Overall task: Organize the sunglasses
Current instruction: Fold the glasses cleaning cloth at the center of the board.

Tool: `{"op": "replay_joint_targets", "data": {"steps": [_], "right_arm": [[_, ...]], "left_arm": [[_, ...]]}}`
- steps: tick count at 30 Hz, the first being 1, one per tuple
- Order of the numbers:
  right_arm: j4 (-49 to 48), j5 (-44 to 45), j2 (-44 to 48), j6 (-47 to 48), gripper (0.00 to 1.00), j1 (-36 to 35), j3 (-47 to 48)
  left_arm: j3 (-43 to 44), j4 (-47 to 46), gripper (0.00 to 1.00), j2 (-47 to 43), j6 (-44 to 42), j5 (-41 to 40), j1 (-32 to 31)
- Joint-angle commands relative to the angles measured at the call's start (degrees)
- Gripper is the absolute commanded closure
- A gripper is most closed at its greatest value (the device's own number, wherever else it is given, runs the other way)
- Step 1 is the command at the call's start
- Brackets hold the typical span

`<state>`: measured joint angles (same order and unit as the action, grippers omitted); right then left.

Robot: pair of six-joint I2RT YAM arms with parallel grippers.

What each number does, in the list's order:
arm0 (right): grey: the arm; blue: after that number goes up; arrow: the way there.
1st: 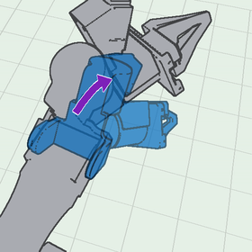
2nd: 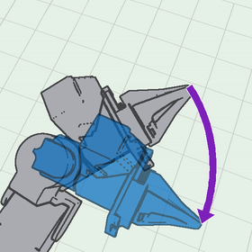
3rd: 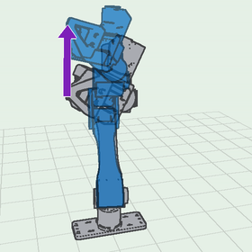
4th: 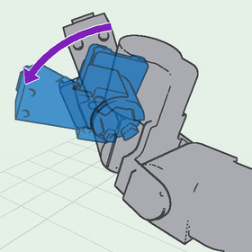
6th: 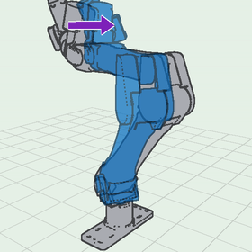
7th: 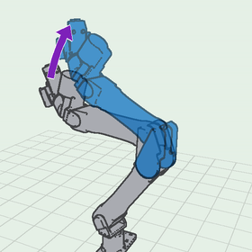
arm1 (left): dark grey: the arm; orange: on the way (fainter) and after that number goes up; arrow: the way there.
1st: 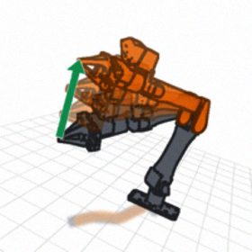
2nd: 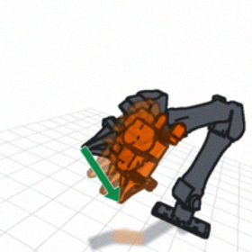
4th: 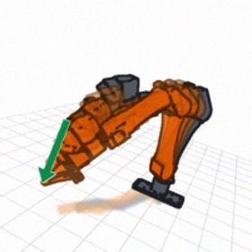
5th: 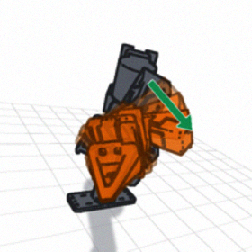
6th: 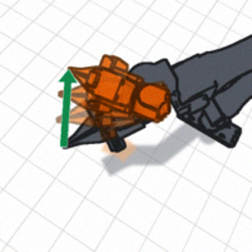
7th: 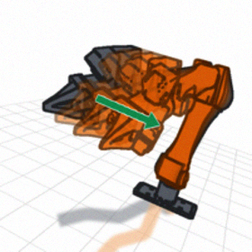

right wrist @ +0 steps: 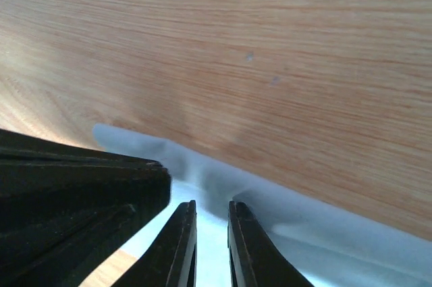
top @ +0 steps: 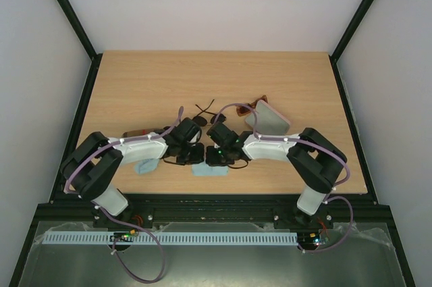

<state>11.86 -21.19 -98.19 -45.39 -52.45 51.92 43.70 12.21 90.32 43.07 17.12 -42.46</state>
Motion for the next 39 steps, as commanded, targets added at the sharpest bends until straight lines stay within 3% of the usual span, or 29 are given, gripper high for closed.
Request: {"op": "replay_joint_targets", "data": {"steps": [1,7,22,32,39], "right_arm": [[1.1,0.3,-1.8,-1.6,0.85,1.1,1.4],[5.6,2.8,-1.8,0.1,0.78,2.7,1.0],[17.7,19.1,6.8,6.2,0.77,5.4,-1.4],[8.0,-0.8,7.8,6.8,0.77,4.2,0.1],[4.2,-6.2,3.9,4.5,0.77,2.5,-0.5]], "left_arm": [[-0.9,1.7,0.98,2.0,0.1,-2.4,0.0],[-1.2,3.6,0.98,3.0,0.2,-4.5,0.0],[0.0,4.4,0.97,-0.5,-0.3,-3.2,0.0],[-0.5,0.5,0.94,-4.3,0.1,3.6,-0.1],[-3.5,0.2,0.95,-3.3,1.1,4.2,-0.8]]}}
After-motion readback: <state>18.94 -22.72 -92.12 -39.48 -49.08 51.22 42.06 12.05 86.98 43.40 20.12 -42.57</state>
